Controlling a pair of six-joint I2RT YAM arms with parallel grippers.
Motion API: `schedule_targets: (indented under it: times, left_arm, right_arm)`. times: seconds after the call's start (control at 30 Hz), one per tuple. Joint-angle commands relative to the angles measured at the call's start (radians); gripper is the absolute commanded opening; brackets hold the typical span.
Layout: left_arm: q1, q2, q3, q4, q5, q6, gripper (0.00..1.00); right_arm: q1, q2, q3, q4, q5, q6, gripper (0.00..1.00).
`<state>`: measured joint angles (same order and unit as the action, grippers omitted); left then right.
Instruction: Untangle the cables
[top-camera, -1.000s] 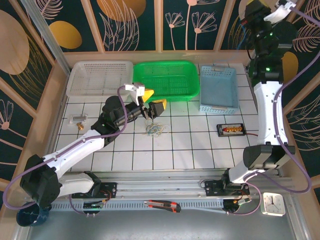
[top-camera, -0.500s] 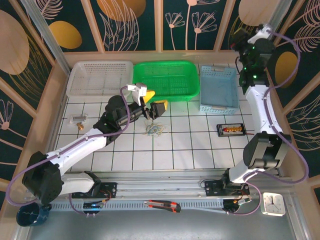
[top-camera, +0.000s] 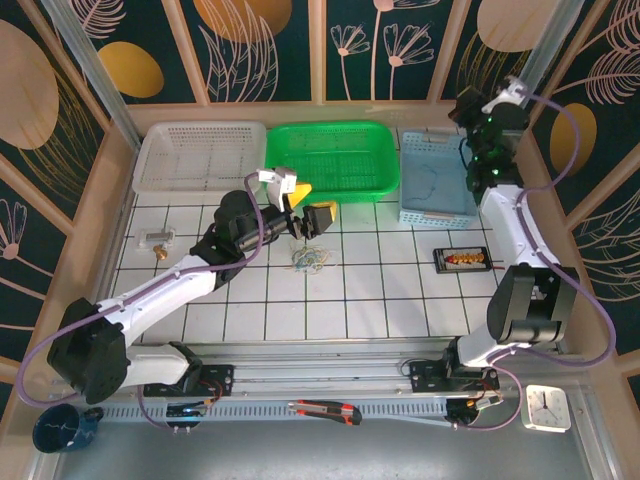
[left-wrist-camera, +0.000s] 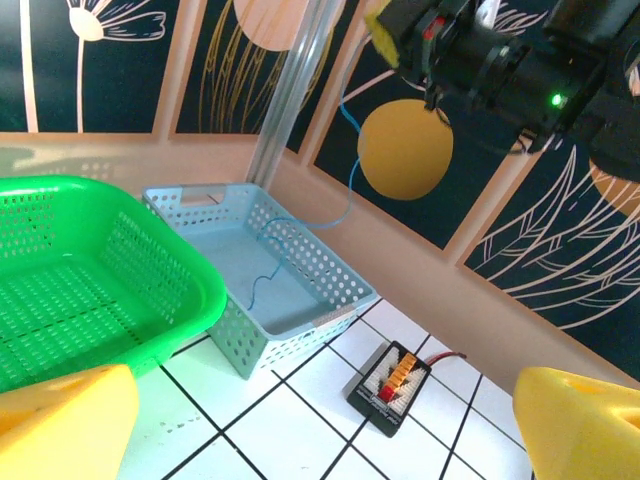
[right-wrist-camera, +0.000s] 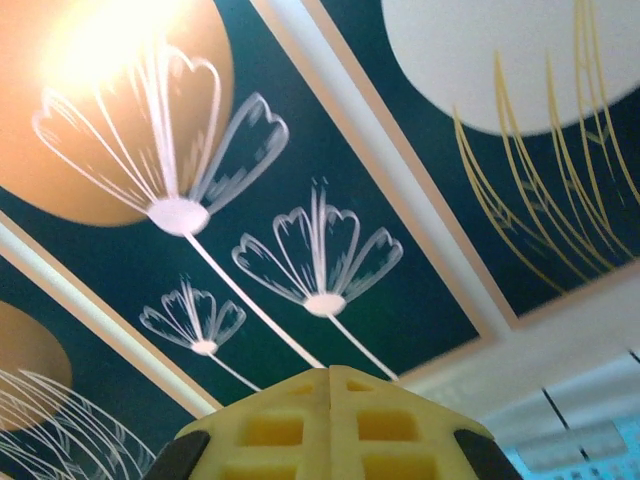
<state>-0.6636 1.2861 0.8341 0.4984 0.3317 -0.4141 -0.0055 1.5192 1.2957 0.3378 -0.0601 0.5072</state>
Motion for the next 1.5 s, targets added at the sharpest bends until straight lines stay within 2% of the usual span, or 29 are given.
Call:
schedule_targets:
  times: [0.0, 0.23, 0.47, 0.6, 0.7, 0.83, 1.07, 1.47]
  left_arm:
    - [-0.001, 0.007, 0.015, 0.055, 0.016, -0.016, 0.96]
    - [-0.002, -0.001, -0.016, 0.072, 0.015, -0.033, 0.96]
    - [-0.002, -0.009, -0.032, 0.069, 0.001, -0.037, 0.97]
    - [-0.002, 0.009, -0.027, 0.069, 0.0, -0.039, 0.97]
    - [-0.002, 0.027, -0.02, 0.071, 0.0, -0.04, 0.97]
    - [-0.001, 0.057, -0.002, 0.066, 0.003, -0.036, 0.97]
    - [-0.002, 0.105, 0.032, 0.051, 0.002, -0.025, 0.97]
    - [-0.002, 0.165, 0.071, 0.063, 0.007, -0.022, 0.97]
  right_arm:
    - [0.037, -0.033, -0.088, 0.061, 0.069, 0.011, 0.0]
    - [0.067, 0.007, -0.208, 0.104, 0.139, 0.005, 0.0]
    - [0.014, 0.111, -0.157, 0.079, 0.204, -0.014, 0.0]
    - [-0.014, 0.152, -0.136, 0.07, 0.263, -0.011, 0.0]
    - [-0.021, 0.184, -0.122, 0.038, 0.351, -0.002, 0.0]
    - [-0.029, 0.227, -0.112, 0.045, 0.39, 0.005, 0.0]
    - [-0.035, 0.365, -0.018, 0.067, 0.241, -0.024, 0.0]
    - [-0.036, 0.572, 0.176, -0.044, 0.008, -0.073, 0.0]
